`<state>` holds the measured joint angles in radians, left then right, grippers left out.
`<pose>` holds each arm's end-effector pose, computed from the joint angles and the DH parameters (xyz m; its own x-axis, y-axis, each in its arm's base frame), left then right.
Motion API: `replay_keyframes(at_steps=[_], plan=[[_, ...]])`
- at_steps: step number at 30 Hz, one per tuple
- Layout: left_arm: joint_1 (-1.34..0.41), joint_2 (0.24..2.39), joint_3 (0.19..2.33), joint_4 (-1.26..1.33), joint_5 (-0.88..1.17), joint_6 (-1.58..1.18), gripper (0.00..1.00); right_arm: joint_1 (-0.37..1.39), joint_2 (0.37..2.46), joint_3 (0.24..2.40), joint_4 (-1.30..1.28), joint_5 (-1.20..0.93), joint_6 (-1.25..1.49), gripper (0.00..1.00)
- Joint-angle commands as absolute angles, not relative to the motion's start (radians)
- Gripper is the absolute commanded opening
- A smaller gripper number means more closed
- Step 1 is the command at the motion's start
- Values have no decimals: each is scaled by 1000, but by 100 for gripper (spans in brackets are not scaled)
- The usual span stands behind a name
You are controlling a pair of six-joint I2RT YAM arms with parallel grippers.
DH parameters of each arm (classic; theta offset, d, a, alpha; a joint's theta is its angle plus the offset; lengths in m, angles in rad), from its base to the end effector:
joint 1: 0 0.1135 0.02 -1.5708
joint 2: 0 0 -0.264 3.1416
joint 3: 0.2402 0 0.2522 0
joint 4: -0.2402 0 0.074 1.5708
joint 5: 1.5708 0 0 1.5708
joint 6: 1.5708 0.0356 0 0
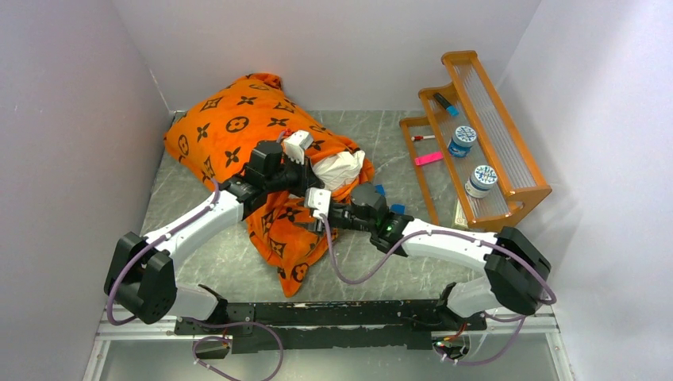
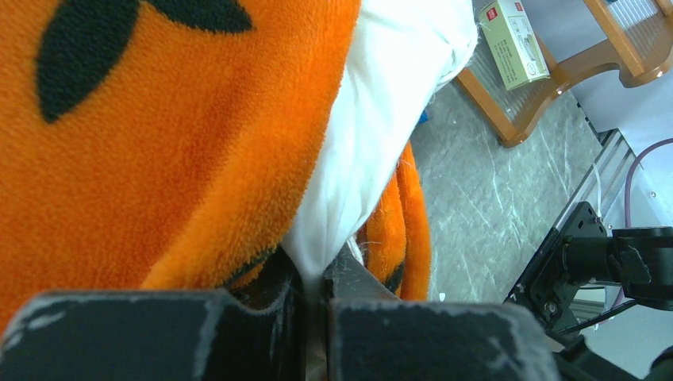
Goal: Remove the pillowcase from the pillow
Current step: Remove the pillow from the pillowcase.
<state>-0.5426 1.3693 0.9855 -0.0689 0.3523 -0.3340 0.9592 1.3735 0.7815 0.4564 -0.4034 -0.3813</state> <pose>0.2620 -0.1723 0.2891 -0.5999 0.0024 -0.8001 0.5861 0.6820 -0.4374 0.1670 0.2625 0.2710 0.2913 -0.1807 -0.9394 -0.9351 0.1534 -0.3195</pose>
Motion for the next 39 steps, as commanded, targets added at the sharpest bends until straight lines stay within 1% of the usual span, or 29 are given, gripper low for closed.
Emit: replay_keyframes(at_steps=[1,8,11,12,14,18,19,24,29,36,39], plan=[[-522,1327,1005,28,301,-292,5,959,1420,851,484,-423,-388,52],[-524,1322,1006,28,309,-288,5,959,1505,863,452,-387,-407,53],[-525,1321,1006,25,301,-282,5,959,1523,871,391,-430,-423,50],[-525,1321,1007,22,297,-280,5,959,1520,868,377,-454,-424,47],[-525,1319,1008,20,292,-278,5,961,1507,857,342,-495,-427,37],[-524,1321,1009,17,287,-276,5,995,1467,833,267,-510,-443,4],[-524,1322,1009,16,286,-276,5,1009,1455,824,255,-505,-450,0],[-525,1324,1013,5,263,-267,5,1110,1400,802,163,-459,-478,0],[-524,1319,1018,2,220,-256,5,1182,1349,745,123,-461,-435,0],[-522,1316,1020,-35,177,-249,5,1230,1286,648,54,-452,-387,0],[-523,1322,1018,-24,208,-254,5,1229,1267,641,95,-396,-394,0]])
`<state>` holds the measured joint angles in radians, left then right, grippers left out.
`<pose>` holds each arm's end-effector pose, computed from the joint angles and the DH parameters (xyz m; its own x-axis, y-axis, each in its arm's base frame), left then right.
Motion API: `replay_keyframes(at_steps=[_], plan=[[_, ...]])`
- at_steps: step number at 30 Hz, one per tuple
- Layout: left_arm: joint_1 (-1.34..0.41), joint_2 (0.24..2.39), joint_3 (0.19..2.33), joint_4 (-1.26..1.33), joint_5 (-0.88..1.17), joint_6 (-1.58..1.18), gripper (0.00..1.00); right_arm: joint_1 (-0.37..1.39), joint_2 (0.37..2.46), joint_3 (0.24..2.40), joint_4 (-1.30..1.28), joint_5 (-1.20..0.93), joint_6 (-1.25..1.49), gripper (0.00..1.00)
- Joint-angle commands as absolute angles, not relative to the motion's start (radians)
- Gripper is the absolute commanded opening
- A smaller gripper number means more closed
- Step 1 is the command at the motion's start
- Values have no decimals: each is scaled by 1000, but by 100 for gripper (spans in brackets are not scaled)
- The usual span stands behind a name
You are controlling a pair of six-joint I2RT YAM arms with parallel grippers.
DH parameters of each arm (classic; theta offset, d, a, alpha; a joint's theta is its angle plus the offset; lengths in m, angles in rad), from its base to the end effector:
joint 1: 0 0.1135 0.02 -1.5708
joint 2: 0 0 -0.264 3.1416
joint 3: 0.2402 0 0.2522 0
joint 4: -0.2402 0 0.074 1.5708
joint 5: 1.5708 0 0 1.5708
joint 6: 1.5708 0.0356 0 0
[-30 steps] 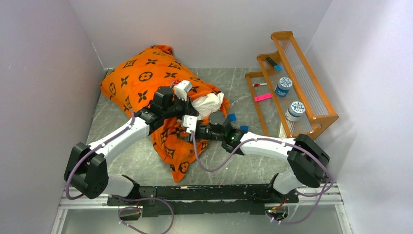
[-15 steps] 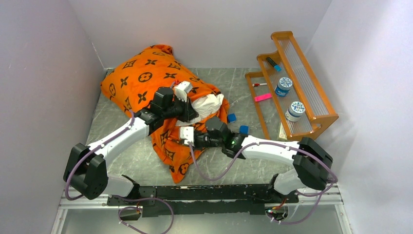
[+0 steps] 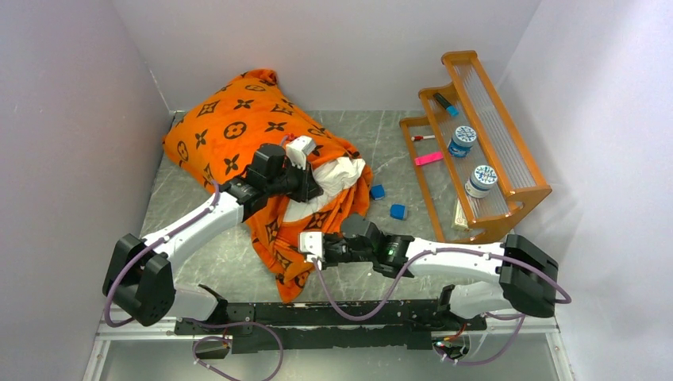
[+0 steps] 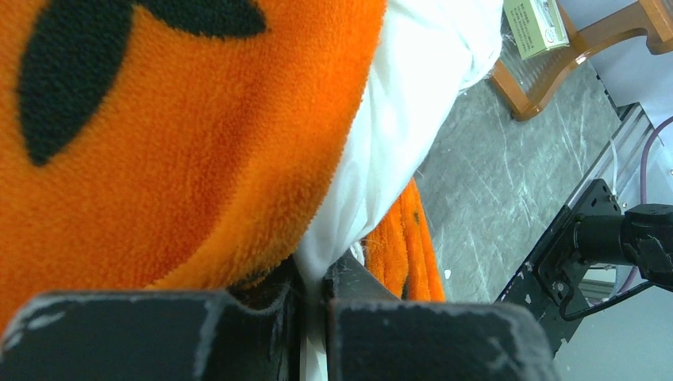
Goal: Remove the pillowcase from the pillow
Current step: Remove the pillow from the pillowcase.
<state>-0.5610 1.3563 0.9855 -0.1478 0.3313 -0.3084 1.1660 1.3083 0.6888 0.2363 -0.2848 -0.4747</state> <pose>0.2541 -0.1733 0.2852 -0.6252 0.0539 -0.7786 0.5799 0.6997 -0.4172 0.1035 0.2669 0.2346 0.3191 -0.3690 -0.8729 -0.9432 -0.0339 -0.3305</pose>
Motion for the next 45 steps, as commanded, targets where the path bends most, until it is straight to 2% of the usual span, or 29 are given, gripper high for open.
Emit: replay_keyframes(at_steps=[1,5,11,13,26,32,35,37,45], plan=[[-523,1327,1017,-20,227,-255,5,1229,1256,640,129,-373,-397,0],[-526,1333,1012,-8,270,-259,5,1197,1258,699,204,-313,-448,3],[-532,1322,1007,-8,275,-250,5,1090,1306,844,165,-360,-533,31],[-532,1323,1010,-8,277,-247,5,1057,1312,868,190,-380,-541,37],[-538,1333,1010,-7,295,-250,5,968,1479,966,240,-425,-569,51],[-538,1331,1012,-8,293,-243,5,940,1562,967,225,-451,-556,54],[-538,1331,1015,-8,284,-238,5,940,1575,972,155,-500,-564,52],[-538,1329,1014,-8,278,-238,5,944,1562,969,109,-547,-563,45],[-537,1333,1018,-16,266,-237,5,1036,1450,855,25,-528,-527,3]])
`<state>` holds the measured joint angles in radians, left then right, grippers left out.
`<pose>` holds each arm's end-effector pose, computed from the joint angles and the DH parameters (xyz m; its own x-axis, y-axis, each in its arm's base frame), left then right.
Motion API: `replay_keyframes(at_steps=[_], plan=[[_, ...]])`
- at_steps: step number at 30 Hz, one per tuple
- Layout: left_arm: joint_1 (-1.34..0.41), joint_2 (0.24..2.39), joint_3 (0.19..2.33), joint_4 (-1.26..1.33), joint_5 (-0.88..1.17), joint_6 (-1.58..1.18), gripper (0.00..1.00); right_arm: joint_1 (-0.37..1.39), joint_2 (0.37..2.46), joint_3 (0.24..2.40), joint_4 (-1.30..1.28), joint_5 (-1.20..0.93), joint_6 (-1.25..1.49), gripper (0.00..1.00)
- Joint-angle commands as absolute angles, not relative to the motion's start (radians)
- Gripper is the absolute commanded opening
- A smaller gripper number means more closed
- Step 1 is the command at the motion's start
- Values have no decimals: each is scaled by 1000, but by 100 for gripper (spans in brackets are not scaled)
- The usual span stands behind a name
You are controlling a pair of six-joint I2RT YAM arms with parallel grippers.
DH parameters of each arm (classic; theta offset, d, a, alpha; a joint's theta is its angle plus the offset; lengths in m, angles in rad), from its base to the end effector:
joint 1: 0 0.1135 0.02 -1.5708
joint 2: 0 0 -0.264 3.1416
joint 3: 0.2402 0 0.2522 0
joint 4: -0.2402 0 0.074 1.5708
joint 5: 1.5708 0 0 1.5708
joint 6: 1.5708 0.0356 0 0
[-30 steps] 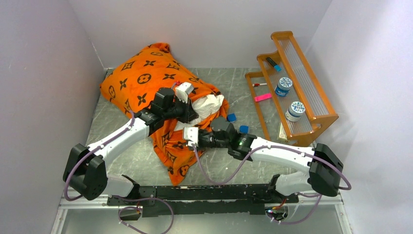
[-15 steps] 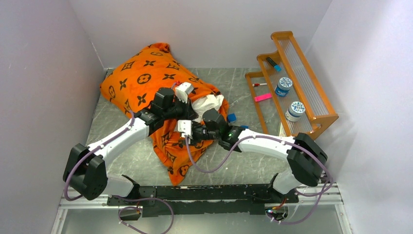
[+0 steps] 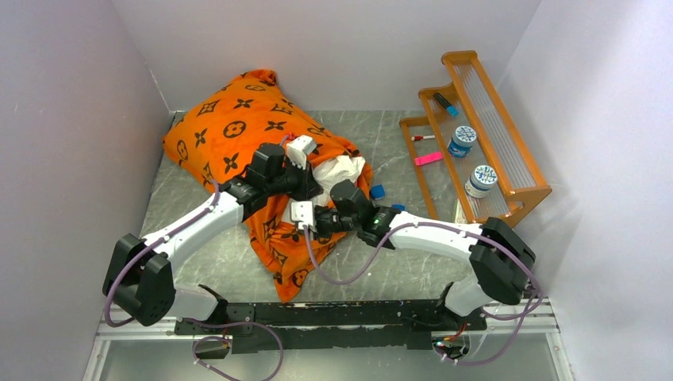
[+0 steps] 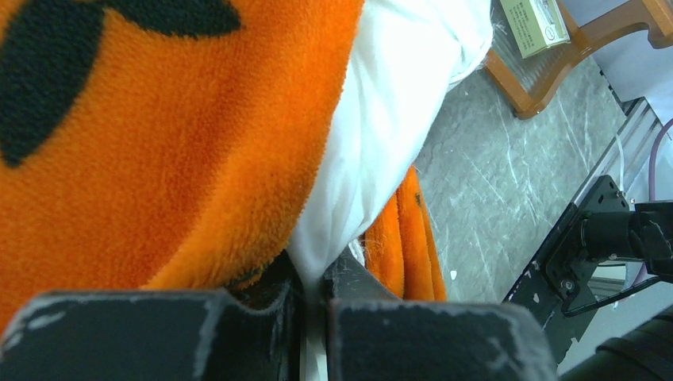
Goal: Remove the pillowcase from the pillow
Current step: Remove the pillow from the pillowcase.
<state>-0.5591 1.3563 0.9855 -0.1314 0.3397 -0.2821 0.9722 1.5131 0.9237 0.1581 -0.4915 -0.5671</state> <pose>0.2549 -0.1735 0.2868 -0.6001 0.0659 -0.7972 0.6046 0.6900 -0.3980 0.1763 0.2883 0.2467 0.3223 -0.3679 -0.8722 -0.9446 -0.0652 -0.3216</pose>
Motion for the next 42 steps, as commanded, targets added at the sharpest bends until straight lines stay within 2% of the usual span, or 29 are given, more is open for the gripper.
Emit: replay_keyframes(at_steps=[1,12,22,28,35,42], plan=[[-538,1333,1016,-17,263,-237,5,1051,1437,837,29,-517,-514,0],[-538,1331,1018,-33,199,-224,5,1203,1330,673,51,-382,-395,0],[-541,1329,1045,-77,197,-205,5,1235,1287,512,249,-269,-358,0],[-588,1281,1065,-141,150,-168,32,1229,1370,548,346,-263,-404,0],[-649,1175,1048,-250,81,-210,63,1229,1367,519,466,-268,-400,0],[-769,1031,996,-391,-50,-301,83,1222,1336,468,555,-255,-393,0]])
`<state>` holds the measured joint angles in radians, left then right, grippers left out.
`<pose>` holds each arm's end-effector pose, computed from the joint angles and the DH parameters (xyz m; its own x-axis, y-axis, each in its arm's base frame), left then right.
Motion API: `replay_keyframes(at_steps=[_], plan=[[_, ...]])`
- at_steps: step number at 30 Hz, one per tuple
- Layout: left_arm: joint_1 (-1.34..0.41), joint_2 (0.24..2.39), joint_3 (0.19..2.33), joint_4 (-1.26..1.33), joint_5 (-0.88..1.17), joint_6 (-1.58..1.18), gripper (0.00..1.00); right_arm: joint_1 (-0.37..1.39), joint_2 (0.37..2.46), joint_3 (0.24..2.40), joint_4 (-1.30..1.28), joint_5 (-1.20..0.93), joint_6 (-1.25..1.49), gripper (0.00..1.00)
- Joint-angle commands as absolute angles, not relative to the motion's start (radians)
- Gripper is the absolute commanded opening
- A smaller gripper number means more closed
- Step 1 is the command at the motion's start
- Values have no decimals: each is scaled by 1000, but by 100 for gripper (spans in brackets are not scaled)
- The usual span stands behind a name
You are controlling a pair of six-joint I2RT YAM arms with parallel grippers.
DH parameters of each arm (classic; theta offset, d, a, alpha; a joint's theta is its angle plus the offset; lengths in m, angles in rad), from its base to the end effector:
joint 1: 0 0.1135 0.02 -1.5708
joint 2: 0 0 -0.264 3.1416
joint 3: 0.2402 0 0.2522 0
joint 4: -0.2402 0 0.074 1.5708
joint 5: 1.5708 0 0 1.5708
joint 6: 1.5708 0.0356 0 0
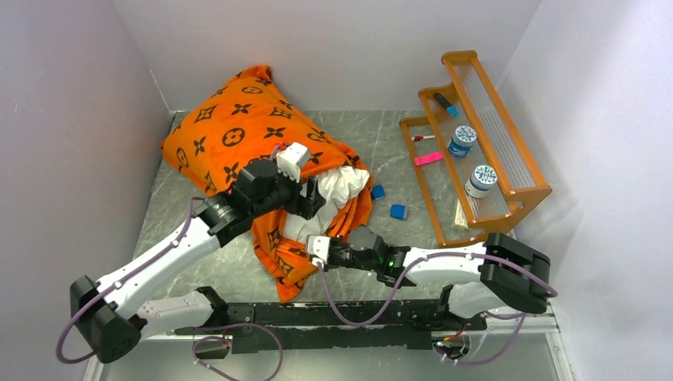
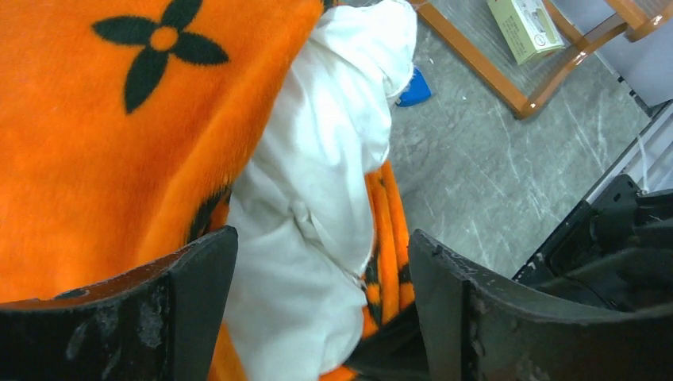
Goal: Remove the pillowcase from the pillow
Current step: Remove the pillow from the pillowcase.
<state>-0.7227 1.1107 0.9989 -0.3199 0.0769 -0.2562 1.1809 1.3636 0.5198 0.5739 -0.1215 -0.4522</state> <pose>0.1875 -0.1690 0.3365 -0.4839 0.0899 -0.8705 0.6090 0.7489 -0.2612 0.1019 0.2594 0.1995 0.3294 -0.3395 -0.8810 -0.9101 0.1344 -0.3921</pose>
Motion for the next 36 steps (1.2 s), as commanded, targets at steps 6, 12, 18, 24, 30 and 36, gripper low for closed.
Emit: replay_keyframes(at_steps=[6,12,18,24,30,36], plan=[[-852,937,956,-530,-159,-417,89,1217,1319,427,628,-256,-378,0],[-946,906,883,-552,-193,-536,90,1214,1333,407,672,-257,-377,0],[-1007,935,820,-510,-326,-578,89,1214,1353,399,708,-274,-368,0],[-1008,1026,797,-409,-430,-567,90,1214,1385,392,746,-295,-363,0],[-1008,1165,810,-385,-504,-543,89,1214,1372,390,747,-302,-377,0],[-1006,1229,764,-342,-516,-544,78,1214,1354,379,753,-293,-399,0]])
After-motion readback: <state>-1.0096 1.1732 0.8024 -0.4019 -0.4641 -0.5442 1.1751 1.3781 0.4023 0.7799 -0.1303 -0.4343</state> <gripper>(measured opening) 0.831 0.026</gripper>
